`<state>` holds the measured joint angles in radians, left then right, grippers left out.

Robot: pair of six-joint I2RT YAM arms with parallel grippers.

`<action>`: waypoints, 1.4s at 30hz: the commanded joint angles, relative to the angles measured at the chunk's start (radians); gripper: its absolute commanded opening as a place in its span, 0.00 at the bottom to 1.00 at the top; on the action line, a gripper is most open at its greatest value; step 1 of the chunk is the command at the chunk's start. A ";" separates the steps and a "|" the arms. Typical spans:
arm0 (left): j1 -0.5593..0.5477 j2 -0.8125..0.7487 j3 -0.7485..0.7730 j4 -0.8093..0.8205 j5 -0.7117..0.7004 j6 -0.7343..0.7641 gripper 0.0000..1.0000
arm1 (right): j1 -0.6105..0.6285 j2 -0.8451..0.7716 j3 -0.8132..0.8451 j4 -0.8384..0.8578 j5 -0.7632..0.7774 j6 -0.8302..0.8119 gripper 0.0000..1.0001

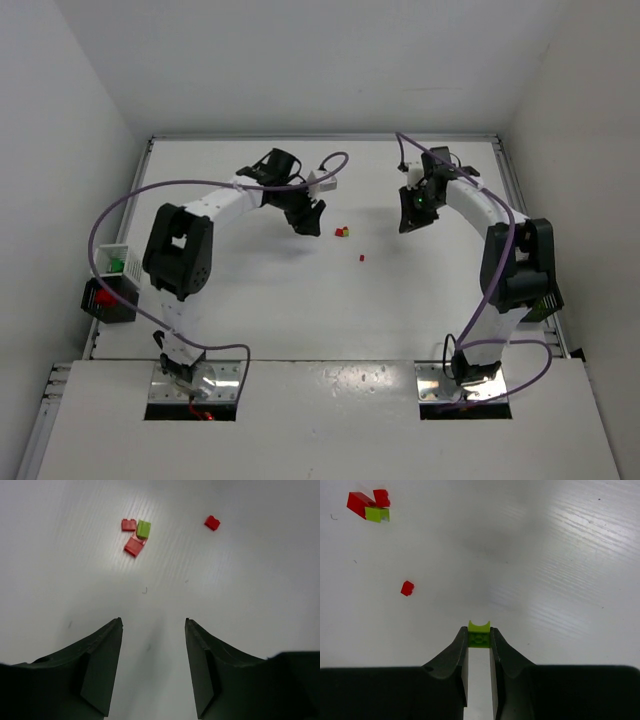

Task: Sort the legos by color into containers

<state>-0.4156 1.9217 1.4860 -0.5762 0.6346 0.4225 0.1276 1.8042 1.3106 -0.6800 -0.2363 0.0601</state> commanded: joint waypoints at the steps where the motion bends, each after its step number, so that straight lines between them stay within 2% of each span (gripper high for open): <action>1: -0.020 0.052 0.078 0.093 0.091 0.068 0.59 | -0.017 -0.045 -0.005 0.030 -0.011 0.000 0.04; 8: -0.089 0.157 0.117 0.093 0.109 0.258 0.59 | -0.017 -0.026 -0.005 0.030 -0.040 0.000 0.04; 16: -0.117 0.229 0.157 0.102 0.091 0.381 0.59 | -0.017 -0.026 -0.005 0.030 -0.049 0.000 0.04; 25: -0.126 0.312 0.237 0.102 0.042 0.421 0.59 | -0.017 -0.026 -0.005 0.030 -0.058 0.000 0.04; 35: -0.126 0.341 0.246 0.111 0.004 0.440 0.59 | -0.017 0.001 0.006 0.019 -0.077 0.000 0.04; 38: -0.126 0.350 0.257 0.111 0.004 0.440 0.55 | -0.017 0.001 0.006 0.019 -0.077 0.000 0.04; 39: -0.126 0.362 0.266 0.111 0.004 0.440 0.50 | -0.017 0.001 0.006 0.019 -0.077 0.000 0.04; 42: -0.126 0.372 0.277 0.111 -0.007 0.430 0.42 | -0.017 0.001 0.006 0.019 -0.077 0.000 0.04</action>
<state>-0.5354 2.2772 1.7218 -0.4808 0.6125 0.8318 0.1127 1.8057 1.3052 -0.6811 -0.2932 0.0605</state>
